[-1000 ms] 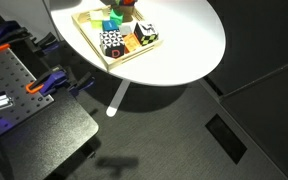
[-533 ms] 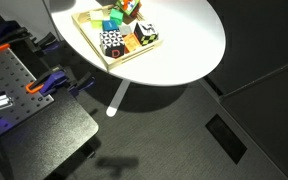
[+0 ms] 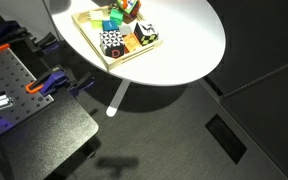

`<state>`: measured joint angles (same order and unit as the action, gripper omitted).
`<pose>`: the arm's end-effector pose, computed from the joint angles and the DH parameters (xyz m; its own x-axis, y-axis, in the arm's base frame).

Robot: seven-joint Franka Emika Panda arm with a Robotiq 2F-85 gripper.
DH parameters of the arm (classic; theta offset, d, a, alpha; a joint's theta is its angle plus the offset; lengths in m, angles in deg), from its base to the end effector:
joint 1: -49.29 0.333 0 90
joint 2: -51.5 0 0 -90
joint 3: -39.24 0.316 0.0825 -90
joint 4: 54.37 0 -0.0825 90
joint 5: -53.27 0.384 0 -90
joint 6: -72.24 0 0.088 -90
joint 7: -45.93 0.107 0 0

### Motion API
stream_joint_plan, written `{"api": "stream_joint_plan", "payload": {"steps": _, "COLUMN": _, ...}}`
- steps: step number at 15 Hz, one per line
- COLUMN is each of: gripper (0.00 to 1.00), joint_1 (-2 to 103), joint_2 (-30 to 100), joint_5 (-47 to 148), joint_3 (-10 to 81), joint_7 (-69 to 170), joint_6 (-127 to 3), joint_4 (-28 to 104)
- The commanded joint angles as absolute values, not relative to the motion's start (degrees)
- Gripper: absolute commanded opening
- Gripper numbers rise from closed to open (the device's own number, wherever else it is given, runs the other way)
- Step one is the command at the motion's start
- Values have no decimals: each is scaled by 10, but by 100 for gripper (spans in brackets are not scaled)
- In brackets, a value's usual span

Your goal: Pick up the block with a house on it from the table and put it in the tray

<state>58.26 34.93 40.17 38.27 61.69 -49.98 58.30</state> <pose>0.5893 0.0732 0.3173 0.9968 -0.0093 -0.0795 0.0076 -0.9777 0.2097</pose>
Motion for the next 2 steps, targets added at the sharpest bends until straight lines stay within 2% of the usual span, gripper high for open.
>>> {"api": "stream_joint_plan", "payload": {"steps": 1, "gripper": 100, "joint_1": 576, "joint_2": 349, "joint_5": 400, "joint_3": 390, "joint_7": 618, "joint_6": -498, "joint_4": 582}}
{"api": "stream_joint_plan", "payload": {"steps": 2, "gripper": 100, "joint_1": 576, "joint_2": 347, "joint_5": 400, "joint_3": 390, "joint_7": 618, "joint_6": -498, "joint_4": 582}}
